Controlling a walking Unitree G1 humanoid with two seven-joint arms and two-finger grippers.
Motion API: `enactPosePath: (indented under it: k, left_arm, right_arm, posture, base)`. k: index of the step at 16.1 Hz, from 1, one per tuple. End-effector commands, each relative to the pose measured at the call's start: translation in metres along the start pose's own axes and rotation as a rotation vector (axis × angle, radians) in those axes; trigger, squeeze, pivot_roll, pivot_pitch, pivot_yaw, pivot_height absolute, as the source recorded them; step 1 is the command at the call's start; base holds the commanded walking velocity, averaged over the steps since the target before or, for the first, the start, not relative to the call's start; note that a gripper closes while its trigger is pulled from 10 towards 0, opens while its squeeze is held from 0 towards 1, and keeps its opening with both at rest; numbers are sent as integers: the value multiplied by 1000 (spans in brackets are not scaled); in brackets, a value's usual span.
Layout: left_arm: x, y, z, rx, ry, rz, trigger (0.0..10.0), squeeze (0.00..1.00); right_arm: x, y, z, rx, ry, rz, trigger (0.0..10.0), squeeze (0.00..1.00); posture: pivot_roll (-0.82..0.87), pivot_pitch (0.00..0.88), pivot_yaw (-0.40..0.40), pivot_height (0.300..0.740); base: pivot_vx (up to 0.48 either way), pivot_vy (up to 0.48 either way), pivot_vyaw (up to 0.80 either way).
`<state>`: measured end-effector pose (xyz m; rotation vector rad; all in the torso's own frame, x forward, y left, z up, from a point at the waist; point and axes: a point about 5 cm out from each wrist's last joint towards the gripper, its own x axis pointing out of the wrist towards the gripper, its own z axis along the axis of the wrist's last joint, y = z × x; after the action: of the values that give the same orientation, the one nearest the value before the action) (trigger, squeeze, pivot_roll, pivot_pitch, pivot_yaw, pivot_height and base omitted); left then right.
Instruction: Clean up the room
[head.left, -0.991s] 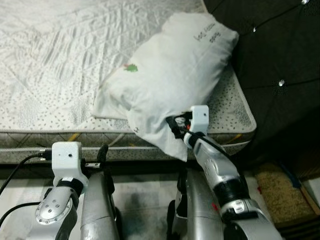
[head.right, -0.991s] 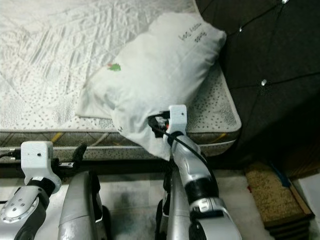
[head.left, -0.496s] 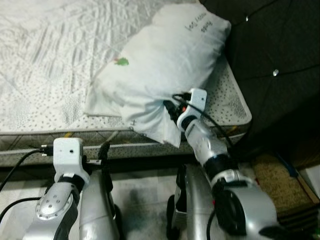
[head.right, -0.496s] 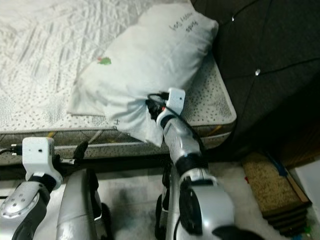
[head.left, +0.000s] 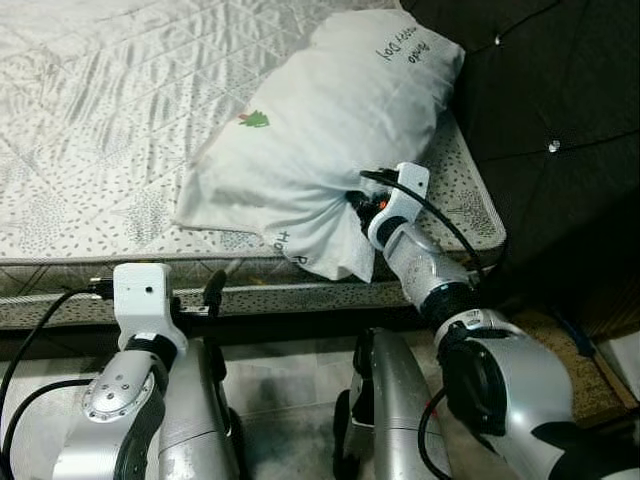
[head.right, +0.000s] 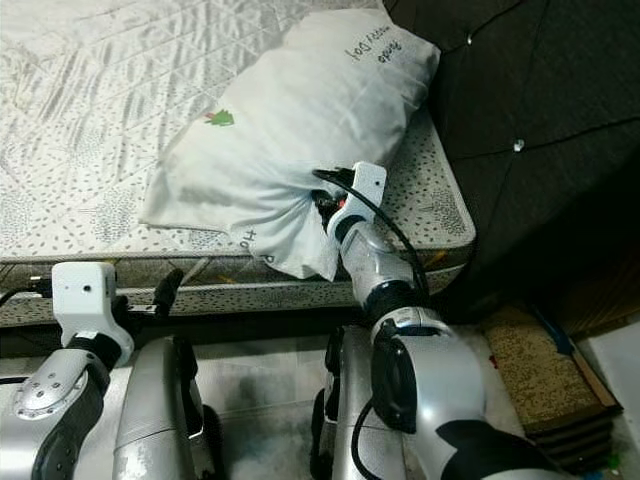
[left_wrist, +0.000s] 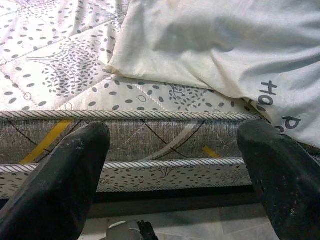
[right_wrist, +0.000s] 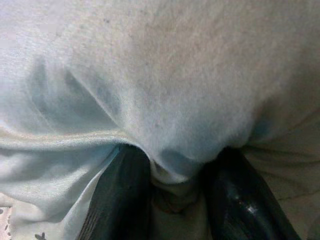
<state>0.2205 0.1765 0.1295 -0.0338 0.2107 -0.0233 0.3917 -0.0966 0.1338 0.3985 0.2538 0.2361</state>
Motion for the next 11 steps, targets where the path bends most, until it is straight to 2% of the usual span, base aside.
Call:
enactPosePath:
  k: [1,4,7,8,9,10,11]
  left_arm:
    - [1,-1,-4,-4,12,9,10000,0]
    - [4,-2,-4,-6,4,11,10000,0]
    - [6,0,-2,-1,-9,18,10000,0]
    - [8,1,-2,0,-12,21,10000,0]
    - [9,1,-2,0,-16,24,10000,0]
    - [10,2,-2,-1,-19,27,10000,0]
    - [10,1,-2,-2,-20,27,10000,0]
  right_arm:
    - [0,-6,27,-27,-94,-18,0,0]
    - [0,-9,32,-67,-94,-12,0,0]
    - [-2,-19,53,-211,-117,-44,0,0]
    - [-4,-27,63,-254,-127,-78,0,0]
    - [-9,-42,77,-305,-138,-140,0,0]
    - [-15,-56,90,-333,-154,-192,0,0]
    - [-18,-63,96,-346,-161,-218,0,0]
  posture:
    - [138,157,-116,529]
    - [138,148,-121,529]
    - [136,133,-124,529]
    - [133,128,-126,529]
    - [130,118,-126,529]
    - [127,114,-126,529]
    - [126,112,-125,529]
  base:
    - [0,0,0]
    - [0,0,0]
    - [0,0,0]
    - [0,0,0]
    - [0,0,0]
    - [0,0,0]
    - [0,0,0]
